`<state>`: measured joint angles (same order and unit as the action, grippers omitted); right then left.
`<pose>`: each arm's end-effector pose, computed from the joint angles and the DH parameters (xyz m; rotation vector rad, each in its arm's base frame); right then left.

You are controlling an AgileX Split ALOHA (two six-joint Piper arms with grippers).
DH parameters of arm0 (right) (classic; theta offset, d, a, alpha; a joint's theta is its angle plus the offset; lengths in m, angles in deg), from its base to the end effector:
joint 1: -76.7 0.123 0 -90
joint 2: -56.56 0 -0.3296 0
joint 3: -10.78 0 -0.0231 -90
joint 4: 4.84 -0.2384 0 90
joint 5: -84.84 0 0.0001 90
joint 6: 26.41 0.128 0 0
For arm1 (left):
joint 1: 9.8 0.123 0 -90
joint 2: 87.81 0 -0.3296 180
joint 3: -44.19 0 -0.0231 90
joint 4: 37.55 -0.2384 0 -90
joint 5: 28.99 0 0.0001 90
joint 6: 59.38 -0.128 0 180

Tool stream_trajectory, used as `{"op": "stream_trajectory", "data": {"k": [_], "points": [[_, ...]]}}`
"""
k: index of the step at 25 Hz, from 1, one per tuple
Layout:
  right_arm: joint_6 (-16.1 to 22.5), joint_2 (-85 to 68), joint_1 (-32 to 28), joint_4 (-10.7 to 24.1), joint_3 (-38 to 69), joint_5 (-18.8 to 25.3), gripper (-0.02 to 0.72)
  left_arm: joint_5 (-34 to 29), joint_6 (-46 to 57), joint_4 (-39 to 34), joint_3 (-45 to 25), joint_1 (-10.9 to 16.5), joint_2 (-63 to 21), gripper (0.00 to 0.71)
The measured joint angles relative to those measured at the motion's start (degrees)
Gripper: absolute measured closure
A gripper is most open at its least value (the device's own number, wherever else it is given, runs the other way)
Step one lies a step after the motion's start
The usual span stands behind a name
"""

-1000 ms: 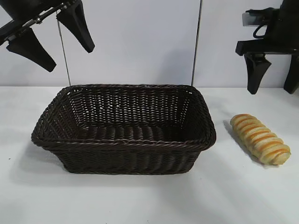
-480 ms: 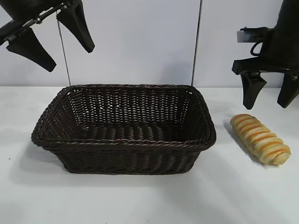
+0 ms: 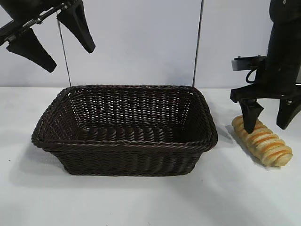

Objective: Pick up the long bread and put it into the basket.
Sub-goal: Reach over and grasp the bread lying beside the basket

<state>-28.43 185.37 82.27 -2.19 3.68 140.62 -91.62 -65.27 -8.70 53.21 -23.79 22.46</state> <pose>0.4256 0.0366 0.1464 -0.2438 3.0865 -0.0580 0.3659 -0.1477 0.2992 0.2467 2.8034 -0.7138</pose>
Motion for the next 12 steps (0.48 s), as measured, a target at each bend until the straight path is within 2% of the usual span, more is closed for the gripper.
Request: {"op": "stream_trajectory", "data": {"k": [3, 5, 10, 12], "points": [[0.05, 0.0, 0.0, -0.04, 0.0, -0.36, 0.167, 0.0, 0.0, 0.0, 0.0, 0.0, 0.0, 0.115], [0.05, 0.0, 0.0, -0.11, 0.0, -0.47, 0.199, 0.0, 0.0, 0.0, 0.0, 0.0, 0.0, 0.115], [0.55, 0.0, 0.0, -0.11, 0.0, -0.53, 0.421, 0.0, 0.0, 0.0, 0.0, 0.0, 0.0, 0.115], [0.99, 0.0, 0.0, -0.11, 0.0, -0.78, 0.459, 0.0, 0.0, 0.0, 0.0, 0.0, 0.0, 0.115]]}}
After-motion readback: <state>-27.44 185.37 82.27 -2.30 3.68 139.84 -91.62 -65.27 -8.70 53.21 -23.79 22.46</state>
